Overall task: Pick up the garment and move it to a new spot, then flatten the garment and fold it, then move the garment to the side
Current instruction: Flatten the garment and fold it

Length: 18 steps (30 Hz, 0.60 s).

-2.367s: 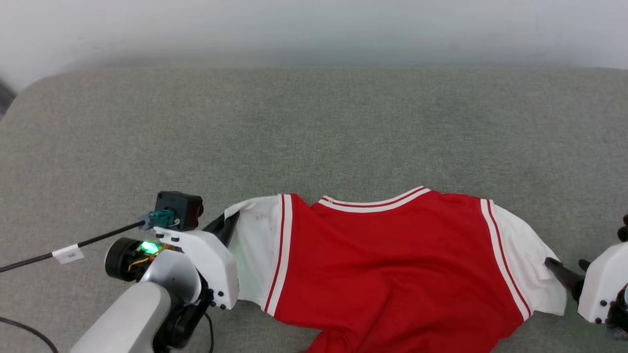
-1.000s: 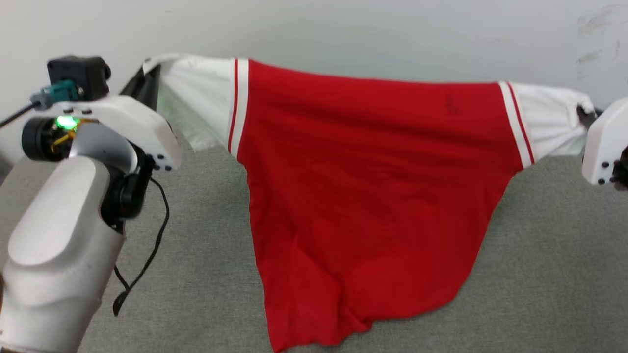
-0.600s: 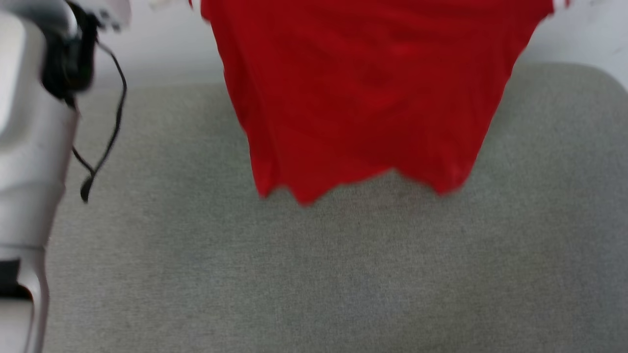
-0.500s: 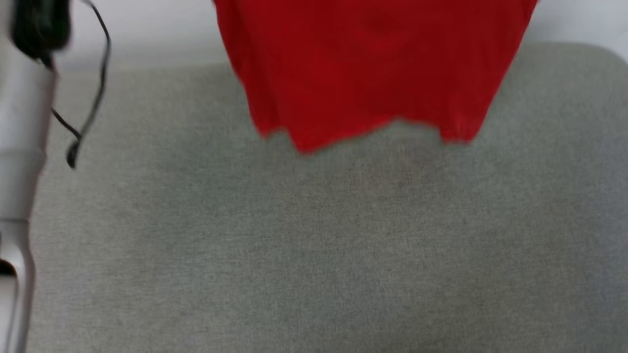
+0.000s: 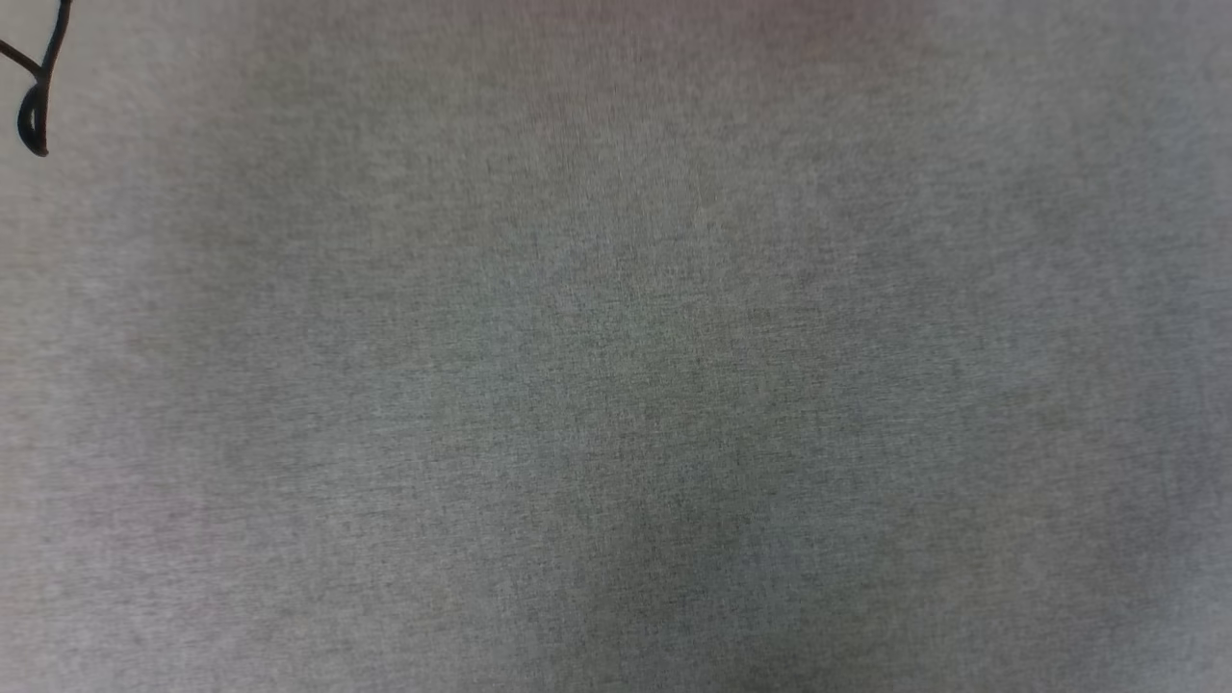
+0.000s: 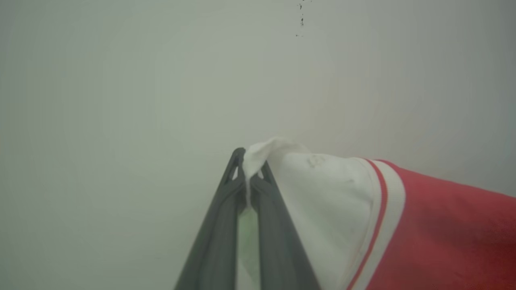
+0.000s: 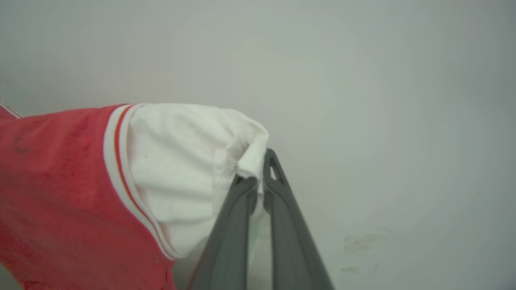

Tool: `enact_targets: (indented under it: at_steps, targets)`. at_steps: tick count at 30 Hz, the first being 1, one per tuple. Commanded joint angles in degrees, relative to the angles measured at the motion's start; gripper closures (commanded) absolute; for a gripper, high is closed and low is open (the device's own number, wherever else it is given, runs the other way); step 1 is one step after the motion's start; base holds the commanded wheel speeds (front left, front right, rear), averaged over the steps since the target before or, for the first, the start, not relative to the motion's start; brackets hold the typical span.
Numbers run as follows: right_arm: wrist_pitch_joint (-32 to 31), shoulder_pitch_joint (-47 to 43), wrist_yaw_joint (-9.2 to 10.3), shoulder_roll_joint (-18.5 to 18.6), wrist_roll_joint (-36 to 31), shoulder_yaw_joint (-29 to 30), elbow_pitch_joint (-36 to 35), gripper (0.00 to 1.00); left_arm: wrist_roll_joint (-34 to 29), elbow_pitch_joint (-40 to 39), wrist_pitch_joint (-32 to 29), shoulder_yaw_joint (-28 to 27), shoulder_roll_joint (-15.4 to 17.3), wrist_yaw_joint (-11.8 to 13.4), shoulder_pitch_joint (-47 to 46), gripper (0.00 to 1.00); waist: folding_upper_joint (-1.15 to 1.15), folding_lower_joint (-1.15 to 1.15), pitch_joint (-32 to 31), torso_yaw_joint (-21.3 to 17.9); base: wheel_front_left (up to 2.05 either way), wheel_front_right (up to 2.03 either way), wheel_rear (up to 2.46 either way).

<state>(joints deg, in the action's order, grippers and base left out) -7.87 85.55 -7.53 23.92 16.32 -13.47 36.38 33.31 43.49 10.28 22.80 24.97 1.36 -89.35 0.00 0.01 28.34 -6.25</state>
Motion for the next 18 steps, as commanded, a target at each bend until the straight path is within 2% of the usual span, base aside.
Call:
enact_targets:
  at_steps: [1, 11, 18]
  targets:
    - [0.75, 0.72, 0.08, -0.37, 0.6, -0.8, 0.78, 1.0, -0.09, 0.71, 0.3, 0.12, -0.08, -0.33, -0.49, 1.0, 0.0, -0.01, 3.32, -0.34, 0.0, 0.0, 0.0]
    - [3.46, 0.91, 0.08, -1.42, 5.58, -7.85, 6.71, 1.0, 1.39, 6.51, 2.17, 0.84, -2.37, -2.74, 2.11, 1.0, 0.0, -0.01, 6.77, 0.31, 0.0, 0.0, 0.0]
    - [4.47, -7.8, 0.07, -1.12, 11.07, -13.24, 7.64, 1.0, 3.85, 10.06, 3.59, 0.82, -3.45, -5.41, 11.52, 1.0, 0.0, -0.01, 1.26, 0.57, 0.0, 0.0, 0.0]
